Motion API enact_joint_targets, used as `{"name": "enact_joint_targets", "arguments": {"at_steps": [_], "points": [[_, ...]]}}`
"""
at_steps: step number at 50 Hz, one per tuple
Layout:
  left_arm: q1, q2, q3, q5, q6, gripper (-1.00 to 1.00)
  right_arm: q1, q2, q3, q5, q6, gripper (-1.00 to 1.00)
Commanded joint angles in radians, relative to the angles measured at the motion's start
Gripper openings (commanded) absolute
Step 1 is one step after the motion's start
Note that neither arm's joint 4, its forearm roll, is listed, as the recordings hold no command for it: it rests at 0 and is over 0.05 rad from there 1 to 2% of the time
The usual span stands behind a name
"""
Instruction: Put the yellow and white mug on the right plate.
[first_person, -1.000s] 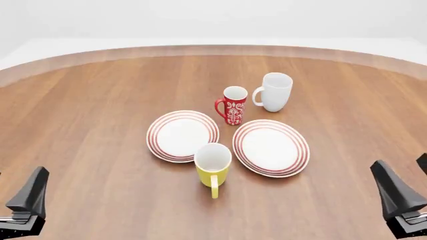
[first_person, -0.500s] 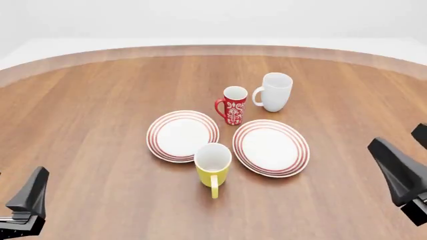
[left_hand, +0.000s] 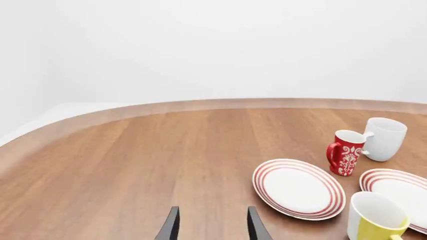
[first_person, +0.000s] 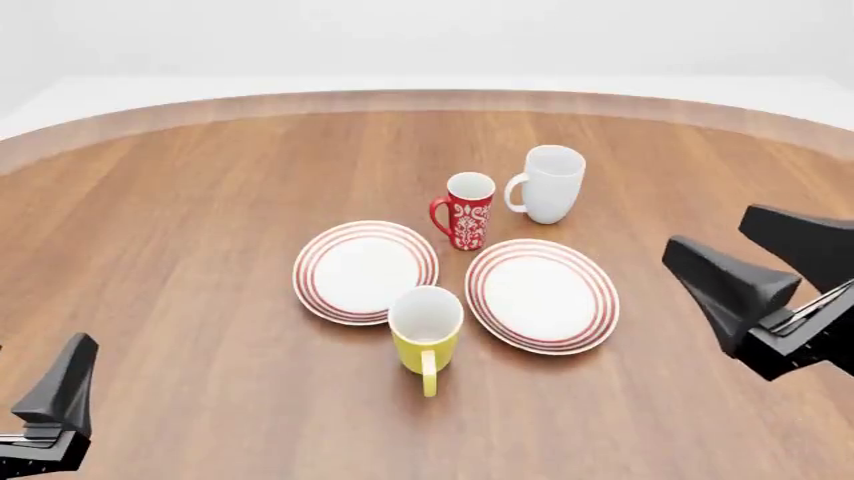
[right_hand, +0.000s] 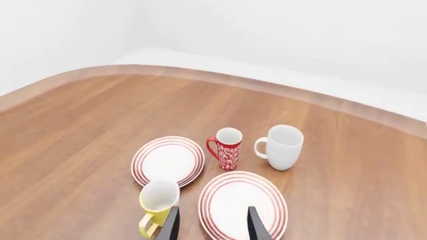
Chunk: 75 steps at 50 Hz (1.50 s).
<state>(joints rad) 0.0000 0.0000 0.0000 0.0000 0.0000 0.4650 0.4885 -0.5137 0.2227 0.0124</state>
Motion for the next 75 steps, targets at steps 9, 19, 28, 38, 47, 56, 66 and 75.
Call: {"name": "enact_joint_targets", "arguments": {"at_steps": [9,19,28,38,47,56,66,75], "points": [[0.0,0.0,0.0,0.0,0.0,1.0,0.071,0.203,-0.117,0.108,0.088,1.0],[0.0,0.0,0.0,0.0,0.0,1.0,0.147,0.285,-0.203,0.156,0.155,1.0],[0.0,0.0,0.0,0.0,0.0,1.0,0.178,0.37,-0.258,0.194,0.208,1.0],[0.0,0.0,0.0,0.0,0.0,1.0,0.239,0.415,-0.291,0.228,0.34,1.0],[0.0,0.0,0.0,0.0,0.0,1.0,0.266,0.427,-0.283,0.218,0.376,1.0],[0.0,0.0,0.0,0.0,0.0,1.0,0.306,0.445,-0.271,0.192,0.422,1.0],[0.0,0.0,0.0,0.0,0.0,1.0,0.308,0.447,-0.276,0.185,0.399,1.0],[0.0,0.0,0.0,0.0,0.0,1.0,0.308,0.447,-0.276,0.185,0.399,1.0]]}}
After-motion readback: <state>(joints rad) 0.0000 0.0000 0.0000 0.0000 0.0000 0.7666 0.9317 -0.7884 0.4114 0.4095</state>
